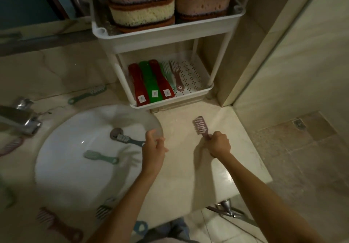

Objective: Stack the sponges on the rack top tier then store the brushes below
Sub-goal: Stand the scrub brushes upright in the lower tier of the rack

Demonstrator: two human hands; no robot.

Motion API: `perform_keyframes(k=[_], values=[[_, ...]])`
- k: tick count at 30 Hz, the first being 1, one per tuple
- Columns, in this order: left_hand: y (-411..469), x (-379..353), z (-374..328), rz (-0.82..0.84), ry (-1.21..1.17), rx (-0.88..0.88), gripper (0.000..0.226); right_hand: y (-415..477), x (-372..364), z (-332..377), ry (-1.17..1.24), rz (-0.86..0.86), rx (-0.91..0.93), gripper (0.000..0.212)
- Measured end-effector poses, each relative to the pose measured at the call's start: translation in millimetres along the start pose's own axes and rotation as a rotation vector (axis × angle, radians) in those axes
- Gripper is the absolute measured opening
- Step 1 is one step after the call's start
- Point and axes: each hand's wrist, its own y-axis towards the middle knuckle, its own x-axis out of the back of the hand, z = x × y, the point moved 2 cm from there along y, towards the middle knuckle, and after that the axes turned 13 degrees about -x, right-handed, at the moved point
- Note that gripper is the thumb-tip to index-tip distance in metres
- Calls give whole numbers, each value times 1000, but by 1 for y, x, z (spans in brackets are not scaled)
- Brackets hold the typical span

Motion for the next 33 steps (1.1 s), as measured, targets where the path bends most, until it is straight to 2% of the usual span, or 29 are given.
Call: perform_keyframes(k=[2, 4, 5, 8, 12, 13, 15, 16, 19, 20, 22, 24, 28, 33], values=[[-6, 10, 6, -25, -115, 86, 34, -14, 0, 5, 3, 69, 67, 33], [-11, 22, 9, -45, -224, 164, 38, -37, -3, 15, 24, 189, 208, 16], [-12, 29, 11, -47, -242, 192, 42, -51, -7, 21, 77, 303, 282, 7], [-23, 57, 22, -73, -205, 210, 49, -100, -23, 41, 280, 716, 391, 20], [-52, 102, 43, -227, -211, 228, 11, -153, -59, 62, 186, 923, 492, 24], [-61, 114, 50, -284, -238, 256, 10, -164, -69, 65, 151, 946, 504, 23], [-77, 135, 63, -426, -343, 309, 10, -180, -90, 70, 108, 929, 537, 13], [-85, 146, 68, -514, -412, 327, 12, -186, -101, 71, 63, 844, 579, 6], [-107, 178, 85, -729, -538, 392, 24, -202, -132, 68, -276, 426, 780, 31], [-112, 186, 92, -743, -520, 429, 28, -209, -142, 65, -387, 372, 834, 39], [-121, 197, 102, -747, -501, 462, 33, -224, -160, 58, -573, 371, 934, 53], [-126, 204, 107, -798, -512, 440, 27, -231, -171, 53, -661, 389, 958, 57], [-129, 207, 111, -870, -551, 419, 21, -235, -174, 50, -719, 407, 961, 49], [-118, 201, 112, -830, -531, 400, 18, -226, -166, 55, -760, 358, 985, 41]])
